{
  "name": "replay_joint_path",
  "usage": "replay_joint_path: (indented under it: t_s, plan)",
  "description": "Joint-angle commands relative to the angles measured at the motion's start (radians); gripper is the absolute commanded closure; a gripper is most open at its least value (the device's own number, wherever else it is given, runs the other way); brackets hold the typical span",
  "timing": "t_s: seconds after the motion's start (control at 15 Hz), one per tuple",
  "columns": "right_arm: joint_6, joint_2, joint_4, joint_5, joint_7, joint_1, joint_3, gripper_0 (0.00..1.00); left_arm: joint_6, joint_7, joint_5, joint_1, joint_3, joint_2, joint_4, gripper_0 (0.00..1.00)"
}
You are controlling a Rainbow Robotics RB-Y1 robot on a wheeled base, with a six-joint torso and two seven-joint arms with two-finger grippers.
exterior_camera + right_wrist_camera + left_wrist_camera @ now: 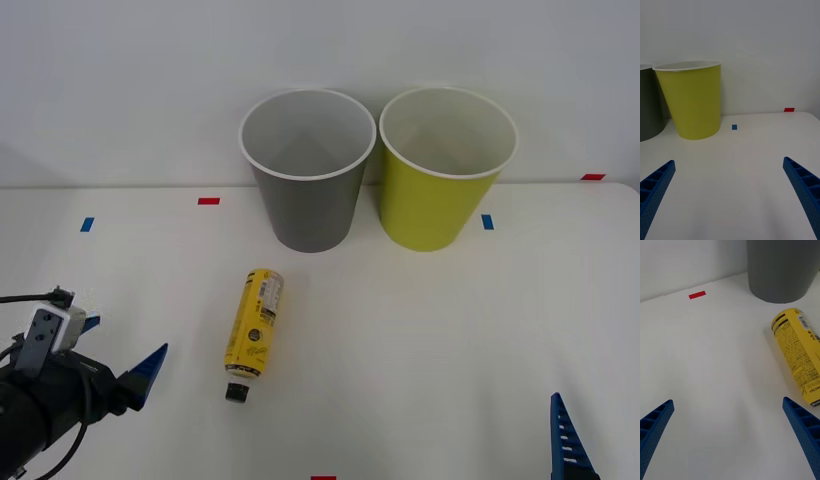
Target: Put cans in the gray bin and PET bottles in the light green bin.
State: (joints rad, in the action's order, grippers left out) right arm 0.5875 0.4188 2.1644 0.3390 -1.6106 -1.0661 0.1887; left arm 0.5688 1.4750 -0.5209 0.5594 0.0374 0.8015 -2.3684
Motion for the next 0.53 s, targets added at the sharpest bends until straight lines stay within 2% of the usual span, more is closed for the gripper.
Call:
replay_joint_path:
  t_s: [0.07,0.13,0.27,0.4,0.53]
  plan:
    - [0.000,0.000,0.000,0.000,0.000,0.000,0.000,0.00,0.207,-0.079,-0.018,-0.131,-0.002,-0.007,0.000,0.00]
    - [0.000,0.000,0.000,0.000,0.000,0.000,0.000,0.00,0.244,-0.081,-0.031,-0.154,-0.005,-0.008,-0.002,0.00]
    - [0.000,0.000,0.000,0.000,0.000,0.000,0.000,0.00,0.376,-0.082,-0.129,-0.227,-0.039,-0.012,0.000,0.00]
    - [0.000,0.000,0.000,0.000,0.000,0.000,0.000,0.00,0.494,-0.081,-0.140,-0.293,-0.051,-0.019,-0.002,0.00]
    - [0.000,0.000,0.000,0.000,0.000,0.000,0.000,0.00,0.602,-0.082,-0.154,-0.348,-0.067,-0.059,-0.002,0.00]
